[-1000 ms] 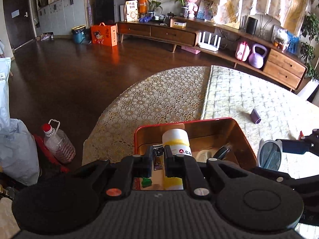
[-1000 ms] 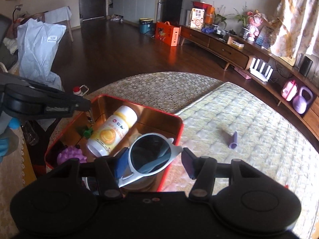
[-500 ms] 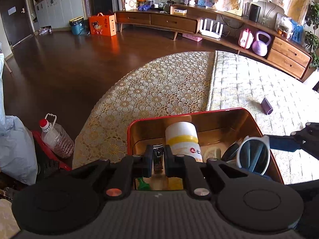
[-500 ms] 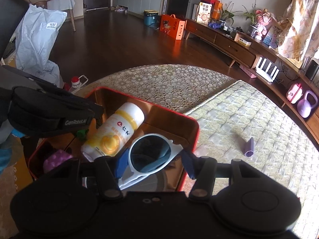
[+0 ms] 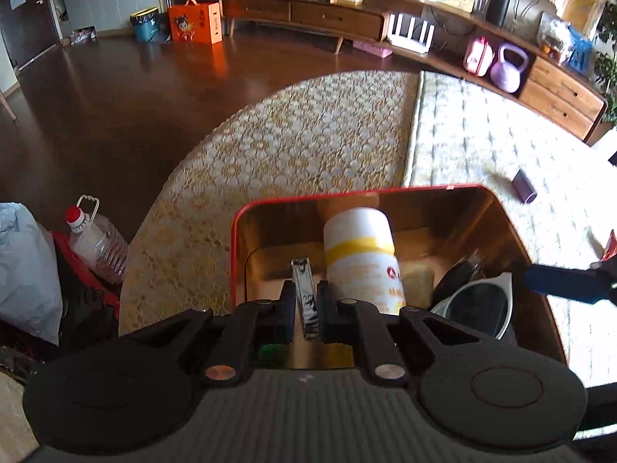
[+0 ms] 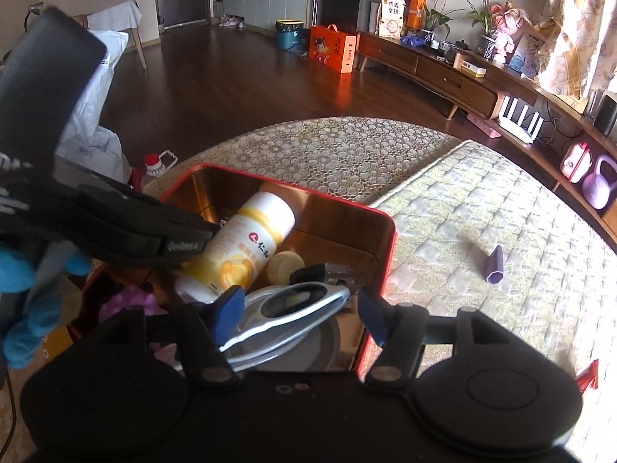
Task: Organize rigid objects
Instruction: 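Lower the nail clipper and sunglasses into the red box and open both grippers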
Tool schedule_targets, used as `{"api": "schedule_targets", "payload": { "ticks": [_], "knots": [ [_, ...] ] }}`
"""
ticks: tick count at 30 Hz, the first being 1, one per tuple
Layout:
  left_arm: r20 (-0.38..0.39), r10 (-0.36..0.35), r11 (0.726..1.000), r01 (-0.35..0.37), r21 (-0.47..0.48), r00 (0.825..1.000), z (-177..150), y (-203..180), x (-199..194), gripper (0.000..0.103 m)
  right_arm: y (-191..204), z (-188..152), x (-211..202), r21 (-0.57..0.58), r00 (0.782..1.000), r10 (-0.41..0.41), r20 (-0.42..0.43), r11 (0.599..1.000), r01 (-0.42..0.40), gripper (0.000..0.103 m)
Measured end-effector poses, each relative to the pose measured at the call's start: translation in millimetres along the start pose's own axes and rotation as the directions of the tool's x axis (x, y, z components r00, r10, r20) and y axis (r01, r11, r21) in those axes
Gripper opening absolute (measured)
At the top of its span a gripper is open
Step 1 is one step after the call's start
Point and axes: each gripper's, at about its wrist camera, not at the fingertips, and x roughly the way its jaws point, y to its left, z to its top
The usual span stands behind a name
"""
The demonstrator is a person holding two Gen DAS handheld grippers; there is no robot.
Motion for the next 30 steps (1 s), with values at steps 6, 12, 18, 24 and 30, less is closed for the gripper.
{"api": "schedule_targets", "payload": {
  "ticks": [6, 12, 18, 24, 30],
  "knots": [
    [0.004, 0.009, 1.000, -0.009, 0.008, 1.000, -4.9, -3.5, -6.7, 0.011, -5.1, -5.9, -14.4, 0.035, 0.999, 0.026, 0.021, 0.999, -0.027, 0.073],
    [0.040, 0.008, 0.999, -0.009, 0.033, 0.999, -6.7, -8.4, -22.6, 0.011, -9.4, -10.5, -25.1, 0.060, 0.999, 0.030, 0.026, 0.998, -0.032, 0.073],
    [0.062, -0.020, 0.999, 0.018, 0.036, 0.998, -7.9, -14.3, -40.3, 0.016, -12.4, -13.4, -40.4, 0.078, 0.999, 0.030, 0.044, 0.996, -0.033, 0.077],
    [0.090, -0.036, 0.999, 0.032, 0.044, 0.995, -11.6, -24.8, -58.4, 0.017, -15.9, -18.1, -62.1, 0.080, 0.997, 0.032, 0.075, 0.996, -0.038, 0.084],
    [0.117, -0.054, 0.998, 0.049, 0.051, 0.992, -16.0, -36.6, -75.0, 0.033, -22.2, -27.8, -87.3, 0.087, 0.994, 0.041, 0.099, 0.995, -0.050, 0.091]
  ]
}}
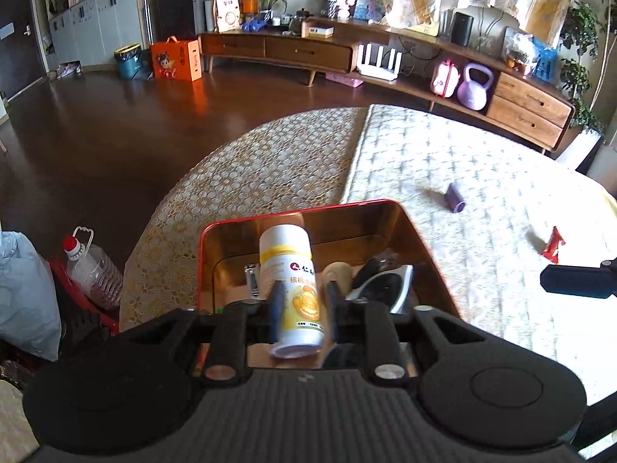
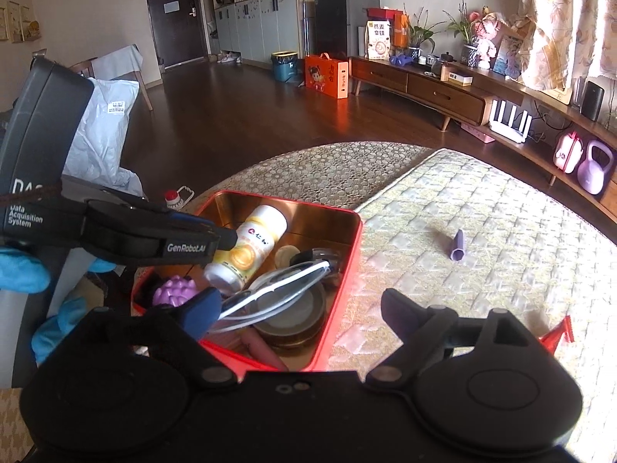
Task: Organize rigid objects
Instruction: 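Lower the nail clipper and sunglasses into the red box and open both grippers, then withdraw both grippers from the red box toward the purple tube and red packet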
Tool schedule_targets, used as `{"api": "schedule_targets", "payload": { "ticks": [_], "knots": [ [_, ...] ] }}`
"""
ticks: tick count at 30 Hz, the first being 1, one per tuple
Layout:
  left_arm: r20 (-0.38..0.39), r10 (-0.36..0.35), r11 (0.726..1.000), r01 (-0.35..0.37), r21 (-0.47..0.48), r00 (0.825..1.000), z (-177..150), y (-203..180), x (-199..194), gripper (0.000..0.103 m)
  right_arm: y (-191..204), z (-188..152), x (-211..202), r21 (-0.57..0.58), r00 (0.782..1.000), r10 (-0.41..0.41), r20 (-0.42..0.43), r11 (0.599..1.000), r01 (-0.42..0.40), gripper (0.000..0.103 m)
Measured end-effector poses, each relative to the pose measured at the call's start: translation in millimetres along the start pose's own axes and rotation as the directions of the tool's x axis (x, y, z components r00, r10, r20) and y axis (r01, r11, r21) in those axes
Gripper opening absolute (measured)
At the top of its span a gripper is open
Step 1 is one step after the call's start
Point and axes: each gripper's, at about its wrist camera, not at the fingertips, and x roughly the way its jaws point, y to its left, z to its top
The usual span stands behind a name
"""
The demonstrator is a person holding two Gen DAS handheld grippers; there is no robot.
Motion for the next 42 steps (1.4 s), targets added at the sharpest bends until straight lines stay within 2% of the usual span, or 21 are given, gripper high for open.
{"api": "schedule_targets", "payload": {
  "ticks": [1, 3, 5, 8, 17, 26, 30, 36, 42],
  "knots": [
    [0.009, -0.003, 1.000, 0.003, 0.001, 1.000, -0.8, -2.5, -3.0, 0.039, -1.5, -1.9, -4.5, 0.002, 1.000, 0.000, 0.004, 1.000, 0.000, 0.094],
    [0.039, -0.002, 1.000, 0.002, -0.001, 0.999, -2.8, -7.7, -9.9, 0.076, -5.2, -6.2, -14.4, 0.006, 1.000, -0.003, 0.014, 1.000, 0.002, 0.095],
    [0.070, 0.008, 1.000, -0.008, -0.003, 0.998, -5.2, -13.6, -16.4, 0.082, -11.1, -11.9, -24.2, 0.007, 1.000, -0.006, 0.020, 1.000, 0.005, 0.098],
    [0.068, -0.020, 1.000, 0.020, -0.005, 0.997, -5.1, -22.6, -20.1, 0.082, -23.8, -22.6, -38.7, 0.009, 0.999, -0.025, 0.034, 1.000, 0.025, 0.103],
    [0.068, -0.075, 0.997, 0.074, 0.010, 0.995, -0.9, -69.1, -18.2, 0.083, -88.9, -48.1, -63.8, 0.103, 0.991, -0.131, 0.030, 0.987, 0.127, 0.103],
    [0.091, -0.083, 0.994, 0.077, 0.074, 0.992, 31.4, -129.9, -3.5, 0.083, -152.0, -66.9, -68.4, 0.217, 0.977, -0.212, 0.021, 0.955, 0.203, 0.103],
    [0.082, -0.086, 0.993, 0.078, 0.093, 0.993, 48.0, -156.4, 16.6, 0.083, -176.4, -72.4, -59.4, 0.251, 0.973, -0.231, -0.007, 0.942, 0.225, 0.103],
    [0.037, -0.065, 0.997, 0.063, 0.054, 0.997, 69.9, -177.5, 57.2, 0.083, -202.3, -69.8, -35.3, 0.279, 0.967, -0.251, -0.041, 0.927, 0.252, 0.103],
    [-0.011, -0.066, 0.998, 0.066, -0.024, 0.998, 87.4, -184.8, 98.9, 0.083, -220.5, -60.0, -7.4, 0.298, 0.965, -0.255, -0.058, 0.919, 0.260, 0.103]
  ]
}}
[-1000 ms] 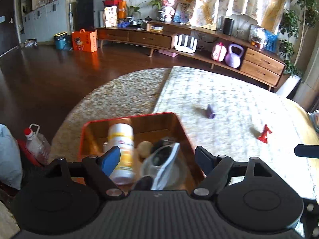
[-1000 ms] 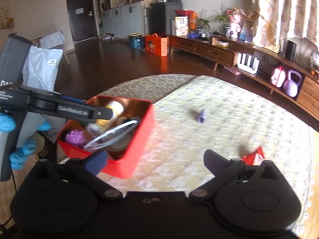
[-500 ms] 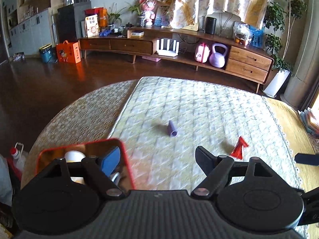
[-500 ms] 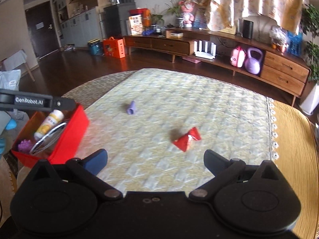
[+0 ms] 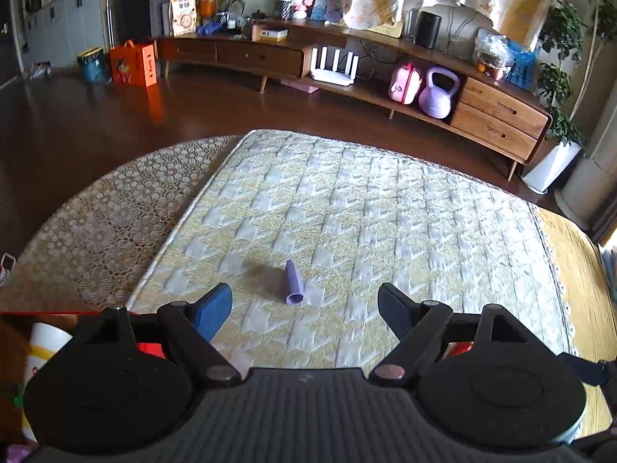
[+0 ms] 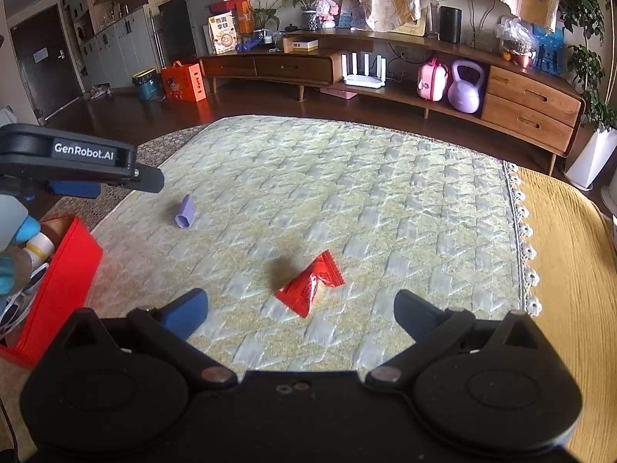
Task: Organize rigid objects
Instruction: 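Withdraw both grippers from the red box toward the purple tube and red packet, then grasp the purple tube with the left gripper while the right grasps the red candy packet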
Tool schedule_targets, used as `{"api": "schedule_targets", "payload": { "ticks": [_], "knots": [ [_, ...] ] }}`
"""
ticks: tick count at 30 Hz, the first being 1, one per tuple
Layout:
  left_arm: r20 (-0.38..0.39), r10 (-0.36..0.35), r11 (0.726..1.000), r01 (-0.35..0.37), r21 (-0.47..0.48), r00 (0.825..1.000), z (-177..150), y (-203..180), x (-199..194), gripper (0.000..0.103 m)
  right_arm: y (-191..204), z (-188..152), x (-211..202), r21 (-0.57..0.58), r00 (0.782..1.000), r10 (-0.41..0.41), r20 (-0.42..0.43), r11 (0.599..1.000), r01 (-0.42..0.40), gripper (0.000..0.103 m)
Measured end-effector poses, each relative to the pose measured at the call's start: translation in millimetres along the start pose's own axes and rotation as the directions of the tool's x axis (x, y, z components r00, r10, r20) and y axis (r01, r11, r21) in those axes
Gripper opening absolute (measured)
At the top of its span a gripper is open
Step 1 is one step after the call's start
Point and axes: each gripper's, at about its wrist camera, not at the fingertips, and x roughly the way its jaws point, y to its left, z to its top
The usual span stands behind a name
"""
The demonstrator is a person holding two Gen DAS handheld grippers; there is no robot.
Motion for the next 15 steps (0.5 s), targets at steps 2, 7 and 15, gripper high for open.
{"api": "schedule_targets", "payload": {
  "ticks": [2, 7, 15],
  "knots": [
    [-0.011, 0.010, 1.000, -0.010, -0.003, 1.000, 3.3, -2.5, 14.0, 0.083, -0.3, 4.1, 11.1, 0.001, 1.000, -0.001, -0.008, 1.000, 0.001, 0.103],
    [-0.027, 0.039, 0.999, -0.038, 0.008, 0.999, 5.4, -6.9, 44.0, 0.083, -0.7, 6.4, 40.0, 0.005, 0.999, -0.014, -0.035, 1.000, 0.014, 0.103],
    [-0.056, 0.078, 0.997, -0.078, 0.000, 0.995, 5.2, -3.4, 80.1, 0.083, -5.7, 6.8, 75.5, 0.043, 0.997, -0.038, -0.072, 0.998, 0.041, 0.099]
  ]
}}
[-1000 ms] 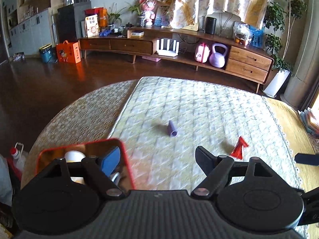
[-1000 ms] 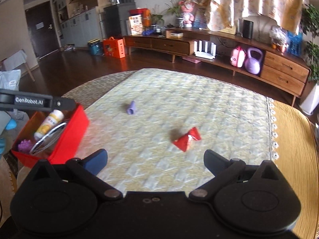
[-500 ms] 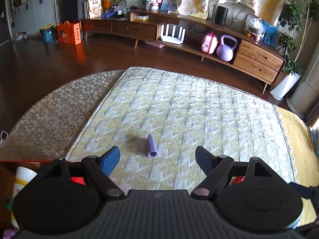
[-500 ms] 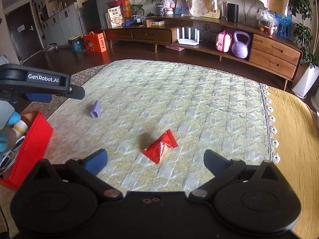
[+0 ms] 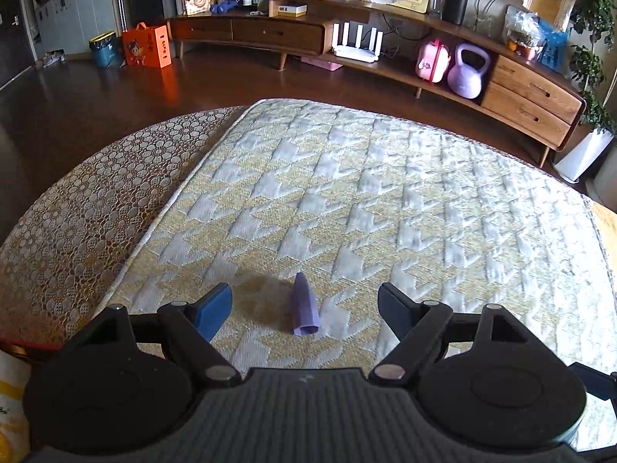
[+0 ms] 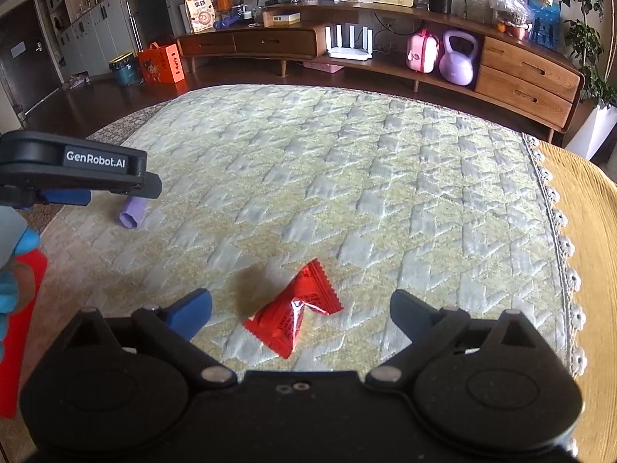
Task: Organize rigid objects
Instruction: 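Grasp the purple tube with the left gripper while the right grasps the red candy packet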
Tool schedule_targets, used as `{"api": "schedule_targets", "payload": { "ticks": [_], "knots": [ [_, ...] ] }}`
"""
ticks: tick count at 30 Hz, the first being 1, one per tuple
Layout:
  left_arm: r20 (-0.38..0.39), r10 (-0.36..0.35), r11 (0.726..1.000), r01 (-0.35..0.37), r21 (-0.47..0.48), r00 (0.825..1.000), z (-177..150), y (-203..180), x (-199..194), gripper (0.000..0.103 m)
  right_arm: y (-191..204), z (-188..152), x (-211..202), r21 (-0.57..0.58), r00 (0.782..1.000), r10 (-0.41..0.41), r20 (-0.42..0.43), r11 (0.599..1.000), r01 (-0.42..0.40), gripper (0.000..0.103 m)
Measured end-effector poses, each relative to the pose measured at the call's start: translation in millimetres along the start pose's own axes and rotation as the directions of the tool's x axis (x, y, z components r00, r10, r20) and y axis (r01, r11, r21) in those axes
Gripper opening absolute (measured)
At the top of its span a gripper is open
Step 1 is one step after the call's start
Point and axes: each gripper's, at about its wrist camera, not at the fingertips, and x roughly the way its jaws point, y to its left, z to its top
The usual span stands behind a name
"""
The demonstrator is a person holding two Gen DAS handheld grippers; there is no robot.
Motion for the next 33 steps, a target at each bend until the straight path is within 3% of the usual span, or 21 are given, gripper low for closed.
{"api": "schedule_targets", "payload": {
  "ticks": [8, 12, 15, 21, 23, 26, 33],
  "knots": [
    [-0.012, 0.025, 1.000, -0.025, -0.007, 1.000, -1.8, 1.2, 17.3, 0.079, 1.9, -0.8, 10.1, 0.013, 1.000, -0.016, -0.004, 1.000, 0.016, 0.091],
    [-0.028, 0.020, 1.000, -0.020, 0.010, 0.999, -5.9, -1.4, 21.2, 0.052, 8.7, -1.4, 12.1, -0.011, 0.999, -0.043, 0.003, 0.999, 0.043, 0.085],
    [-0.011, 0.025, 1.000, -0.025, 0.020, 1.000, -10.0, -3.7, 19.5, 0.039, 13.8, -3.7, 11.1, -0.030, 0.998, -0.067, 0.010, 0.997, 0.068, 0.077],
    [-0.003, 0.012, 1.000, -0.012, 0.027, 1.000, -10.9, -6.5, 13.0, 0.016, 14.0, -3.3, 6.8, -0.030, 0.996, -0.090, 0.022, 0.995, 0.091, 0.051],
    [0.006, 0.013, 1.000, -0.014, 0.027, 1.000, -11.1, -6.4, 9.9, 0.015, 13.5, -3.9, 5.2, -0.028, 0.996, -0.086, 0.023, 0.996, 0.087, 0.039],
    [0.011, 0.002, 1.000, -0.002, 0.024, 1.000, -11.2, -4.5, 4.2, 0.015, 11.3, -4.9, 2.1, -0.026, 0.998, -0.065, 0.021, 0.997, 0.066, 0.030],
    [0.007, -0.023, 0.999, 0.023, 0.026, 1.000, -15.5, -0.3, -16.1, 0.015, 7.9, -10.7, -16.3, -0.003, 0.999, -0.004, 0.035, 1.000, 0.004, 0.023]
  ]
}}
